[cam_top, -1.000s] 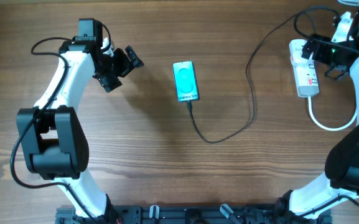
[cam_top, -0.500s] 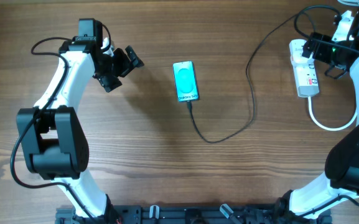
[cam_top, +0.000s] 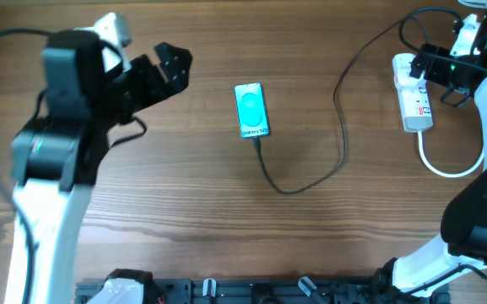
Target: Plug charger to phone and switch on socket
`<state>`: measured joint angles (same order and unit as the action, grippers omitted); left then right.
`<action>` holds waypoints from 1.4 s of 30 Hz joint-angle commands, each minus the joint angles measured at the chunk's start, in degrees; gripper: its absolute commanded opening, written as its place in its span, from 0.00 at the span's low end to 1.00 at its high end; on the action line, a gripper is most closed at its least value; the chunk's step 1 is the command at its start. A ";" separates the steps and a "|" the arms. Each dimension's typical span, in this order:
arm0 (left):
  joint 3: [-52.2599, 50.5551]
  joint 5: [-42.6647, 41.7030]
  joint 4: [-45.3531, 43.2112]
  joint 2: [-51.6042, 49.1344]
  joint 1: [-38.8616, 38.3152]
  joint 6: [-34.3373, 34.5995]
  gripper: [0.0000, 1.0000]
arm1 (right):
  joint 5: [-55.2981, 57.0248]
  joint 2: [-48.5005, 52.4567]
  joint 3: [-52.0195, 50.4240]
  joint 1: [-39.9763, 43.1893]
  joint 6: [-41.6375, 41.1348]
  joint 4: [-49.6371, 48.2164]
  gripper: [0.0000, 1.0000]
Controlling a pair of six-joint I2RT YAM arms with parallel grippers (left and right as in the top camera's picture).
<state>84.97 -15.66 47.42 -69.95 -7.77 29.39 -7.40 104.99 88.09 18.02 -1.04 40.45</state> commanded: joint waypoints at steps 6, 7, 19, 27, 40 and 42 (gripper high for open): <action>0.15 9.42 16.65 15.76 0.33 -0.90 1.00 | 0.59 -0.52 -0.04 -0.17 -0.48 -0.20 1.00; 0.15 9.57 18.75 16.15 0.33 -0.90 1.00 | 0.59 -0.52 -0.04 -0.17 -0.48 -0.17 1.00; -27.71 7.28 0.90 32.72 1.31 3.93 1.00 | 0.59 -0.52 -0.04 -0.17 -0.48 -0.17 1.00; -49.37 6.67 -39.41 57.33 1.29 -2.23 1.00 | 0.59 -0.52 -0.04 -0.17 -0.48 -0.20 1.00; -77.22 6.54 -57.57 69.75 4.37 -1.92 1.00 | 0.59 -0.52 -0.04 -0.17 -0.50 -0.22 1.00; -80.13 6.56 -57.70 69.75 4.42 -1.99 1.00 | 0.59 -0.52 -0.04 -0.17 -0.50 -0.20 1.00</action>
<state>9.17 -8.64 -9.89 -0.82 -3.90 28.51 -7.38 104.99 88.09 18.02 -1.04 40.42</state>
